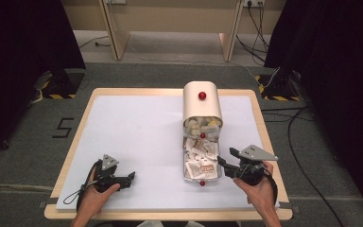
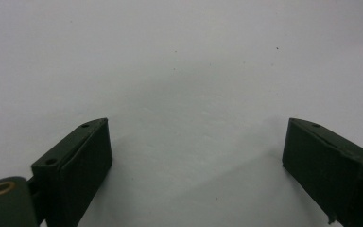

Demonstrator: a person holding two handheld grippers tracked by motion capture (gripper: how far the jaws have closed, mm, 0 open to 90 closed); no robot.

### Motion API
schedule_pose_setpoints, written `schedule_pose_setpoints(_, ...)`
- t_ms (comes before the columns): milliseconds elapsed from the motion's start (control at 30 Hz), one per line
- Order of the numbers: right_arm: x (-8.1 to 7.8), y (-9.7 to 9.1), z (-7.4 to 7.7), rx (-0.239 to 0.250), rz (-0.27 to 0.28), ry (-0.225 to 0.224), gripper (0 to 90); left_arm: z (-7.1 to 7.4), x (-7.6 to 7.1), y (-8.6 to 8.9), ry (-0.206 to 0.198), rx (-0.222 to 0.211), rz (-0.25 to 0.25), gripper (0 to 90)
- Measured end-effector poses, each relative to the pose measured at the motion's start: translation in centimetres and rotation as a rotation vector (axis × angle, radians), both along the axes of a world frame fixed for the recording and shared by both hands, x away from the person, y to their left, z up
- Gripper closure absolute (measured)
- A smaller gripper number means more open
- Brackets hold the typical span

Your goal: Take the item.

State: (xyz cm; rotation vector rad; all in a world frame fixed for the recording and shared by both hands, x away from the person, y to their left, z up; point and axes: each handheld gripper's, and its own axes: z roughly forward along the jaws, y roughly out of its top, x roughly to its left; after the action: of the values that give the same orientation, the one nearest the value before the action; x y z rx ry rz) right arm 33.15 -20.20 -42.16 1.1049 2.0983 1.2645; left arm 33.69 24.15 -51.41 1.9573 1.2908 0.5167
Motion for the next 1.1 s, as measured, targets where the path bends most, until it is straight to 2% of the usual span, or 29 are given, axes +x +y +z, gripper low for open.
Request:
schedule_pose_setpoints(167,-0.2,0.9,-0.1,-0.004,0.028,0.009,41.5,0.0,0.0,0.0,0.0,-0.001,0.0,8.5)
schedule_pose_setpoints(200,-0.2,1.1,-0.2,-0.001,0.034,0.01,41.5,0.0,0.1,0.1,-0.011,0.007,-0.01,8.5)
schedule_pose_setpoints(267,-0.2,1.4,-0.3,0.003,0.044,0.014,41.5,0.0,-0.1,-0.1,0.011,-0.004,0.011,8.4)
schedule_pose_setpoints(333,-0.3,1.7,-0.4,0.002,0.055,0.017,41.5,0.0,0.0,0.0,-0.001,0.004,-0.004,8.4)
schedule_pose_setpoints(533,-0.3,2.5,-0.5,0.002,0.076,0.02,41.5,0.0,0.0,0.0,0.002,0.005,-0.002,8.4)
schedule_pose_setpoints(1100,0.0,5.5,-1.6,-0.028,0.153,0.044,43.4,0.0,0.0,0.0,0.002,0.005,-0.002,8.2)
